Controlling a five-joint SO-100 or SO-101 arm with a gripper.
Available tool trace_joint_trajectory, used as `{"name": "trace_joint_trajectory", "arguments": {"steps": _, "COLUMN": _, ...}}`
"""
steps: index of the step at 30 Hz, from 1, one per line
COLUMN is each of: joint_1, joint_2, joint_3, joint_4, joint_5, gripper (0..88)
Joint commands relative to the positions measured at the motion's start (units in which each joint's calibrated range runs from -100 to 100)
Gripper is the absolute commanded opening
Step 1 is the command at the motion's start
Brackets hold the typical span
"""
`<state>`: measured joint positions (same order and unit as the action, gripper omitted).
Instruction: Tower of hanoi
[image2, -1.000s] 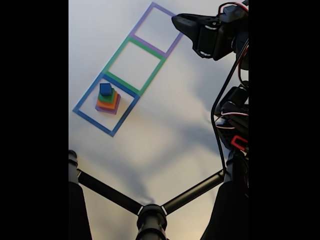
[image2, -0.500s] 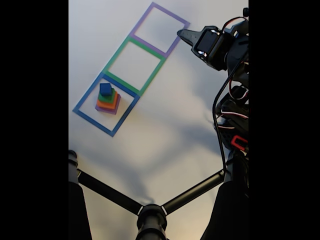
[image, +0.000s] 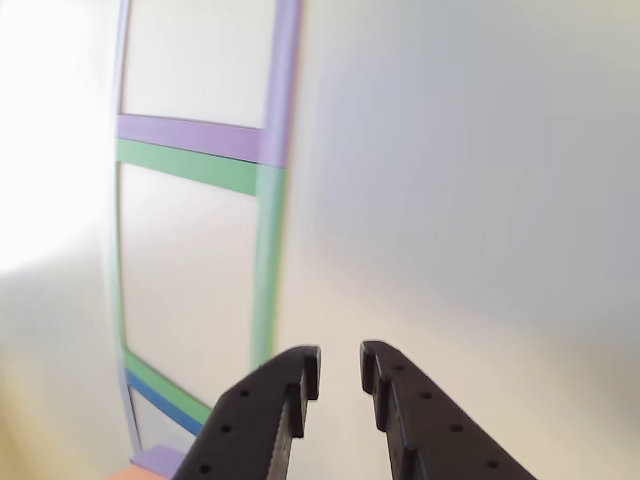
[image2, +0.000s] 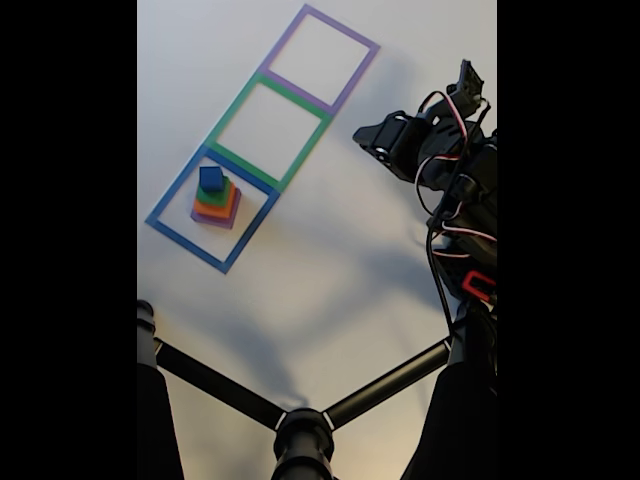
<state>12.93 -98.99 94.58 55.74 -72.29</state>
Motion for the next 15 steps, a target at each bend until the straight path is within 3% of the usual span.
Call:
{"name": "trace_joint_trajectory", "arguments": {"steps": 1, "joint_1": -1.3, "joint_2": -0.9, "joint_3": 4.6, "joint_4": -3.1, "joint_5": -6.2, "gripper": 0.0}}
{"name": "trace_joint_trajectory", "arguments": {"steps": 10, "joint_1": -2.1, "joint_2": -1.0, "joint_3": 5.3, "joint_4": -1.1, "joint_5": -20.0, "gripper": 0.1}}
{"name": "trace_joint_trajectory", "arguments": {"steps": 15, "joint_1": -2.0, "joint_2": -0.9, "joint_3": 5.3, "joint_4": -1.1, "joint_5": -21.6, "gripper": 0.1}}
